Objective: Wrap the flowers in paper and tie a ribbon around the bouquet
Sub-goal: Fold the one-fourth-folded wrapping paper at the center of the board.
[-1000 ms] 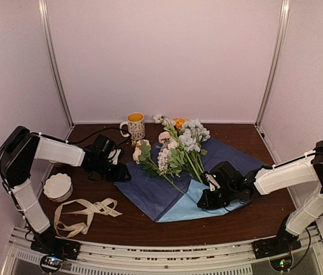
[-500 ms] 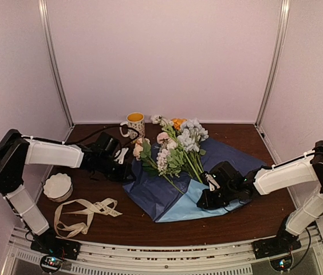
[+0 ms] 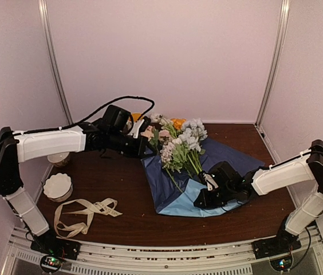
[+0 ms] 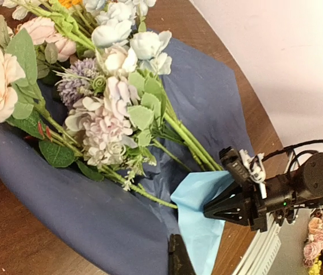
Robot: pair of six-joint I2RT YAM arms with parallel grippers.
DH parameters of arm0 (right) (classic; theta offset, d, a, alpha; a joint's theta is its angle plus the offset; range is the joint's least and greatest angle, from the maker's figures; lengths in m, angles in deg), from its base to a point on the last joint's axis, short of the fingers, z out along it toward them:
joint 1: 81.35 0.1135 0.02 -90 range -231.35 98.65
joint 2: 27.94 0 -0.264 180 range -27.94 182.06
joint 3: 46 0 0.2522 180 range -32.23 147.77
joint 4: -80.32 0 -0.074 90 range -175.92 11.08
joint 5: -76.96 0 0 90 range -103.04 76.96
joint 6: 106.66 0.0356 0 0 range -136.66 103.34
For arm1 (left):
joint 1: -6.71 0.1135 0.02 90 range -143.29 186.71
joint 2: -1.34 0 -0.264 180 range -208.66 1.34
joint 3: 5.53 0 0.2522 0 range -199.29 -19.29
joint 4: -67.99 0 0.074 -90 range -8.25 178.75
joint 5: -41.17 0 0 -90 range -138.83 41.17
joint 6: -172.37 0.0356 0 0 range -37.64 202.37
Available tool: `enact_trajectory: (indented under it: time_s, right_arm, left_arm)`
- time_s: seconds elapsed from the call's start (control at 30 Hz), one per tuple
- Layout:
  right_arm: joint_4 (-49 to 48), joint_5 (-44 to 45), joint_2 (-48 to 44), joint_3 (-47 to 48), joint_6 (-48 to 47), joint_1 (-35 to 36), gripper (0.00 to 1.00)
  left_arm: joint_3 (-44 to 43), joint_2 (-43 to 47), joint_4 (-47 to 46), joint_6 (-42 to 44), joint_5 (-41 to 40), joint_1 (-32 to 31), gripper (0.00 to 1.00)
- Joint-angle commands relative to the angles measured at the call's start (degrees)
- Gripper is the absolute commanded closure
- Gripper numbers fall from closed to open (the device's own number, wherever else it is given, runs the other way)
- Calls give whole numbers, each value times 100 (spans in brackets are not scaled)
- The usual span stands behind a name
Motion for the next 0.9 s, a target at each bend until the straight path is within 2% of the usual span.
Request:
enact_trajectory:
  time_s: [0.0, 0.27, 0.53, 0.87]
  right_arm:
    - [135, -28, 300, -122, -12, 20, 92]
    - [117, -87, 340, -199, -55, 20, 92]
    - [144, 46, -503, -288, -380, 85, 89]
    - [282, 191, -1078, -260, -789, 332, 80]
  left_arm:
    - [-505, -292, -129, -207, 355, -62, 100]
    - [-1134, -910, -275, -600, 355, -98, 100]
    - [-1173, -1300, -458, -916, 103, -99, 100]
    - [-1445, -1731, -390, -1008, -191, -98, 100]
